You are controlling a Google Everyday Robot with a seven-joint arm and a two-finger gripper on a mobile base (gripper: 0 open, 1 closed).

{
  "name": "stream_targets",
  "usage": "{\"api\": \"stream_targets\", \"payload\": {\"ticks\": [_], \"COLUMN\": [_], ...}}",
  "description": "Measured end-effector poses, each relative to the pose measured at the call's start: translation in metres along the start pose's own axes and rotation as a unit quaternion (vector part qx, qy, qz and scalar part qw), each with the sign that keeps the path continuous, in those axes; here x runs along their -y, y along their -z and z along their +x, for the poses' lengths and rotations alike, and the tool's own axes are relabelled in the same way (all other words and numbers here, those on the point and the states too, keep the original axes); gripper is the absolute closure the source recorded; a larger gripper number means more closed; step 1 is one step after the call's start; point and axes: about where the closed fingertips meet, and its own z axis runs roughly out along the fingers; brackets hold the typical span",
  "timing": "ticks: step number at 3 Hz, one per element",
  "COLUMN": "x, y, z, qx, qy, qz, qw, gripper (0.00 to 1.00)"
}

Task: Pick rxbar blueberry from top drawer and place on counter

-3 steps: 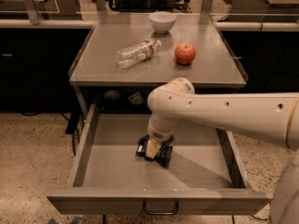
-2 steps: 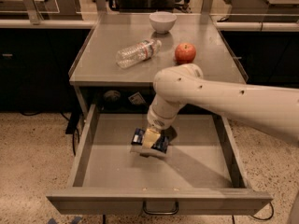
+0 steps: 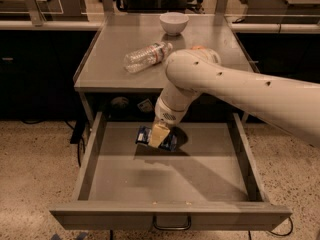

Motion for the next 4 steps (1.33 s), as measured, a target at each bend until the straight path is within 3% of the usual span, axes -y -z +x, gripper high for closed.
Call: {"api": "stream_targets", "payload": {"ticks": [1, 3, 4], "x": [0.0, 0.018, 0.038], "y": [0.024, 0.13, 0.176], "z": [-0.013, -0.063, -0.075], "qx": [-0.003, -0.035, -0.043], "qy": [0.015, 0.028, 0.029], "qz": [0.004, 0.035, 0.055], "qw": [0.9999, 0.9984, 0.9972], "gripper": [1.0, 1.0, 1.0]}}
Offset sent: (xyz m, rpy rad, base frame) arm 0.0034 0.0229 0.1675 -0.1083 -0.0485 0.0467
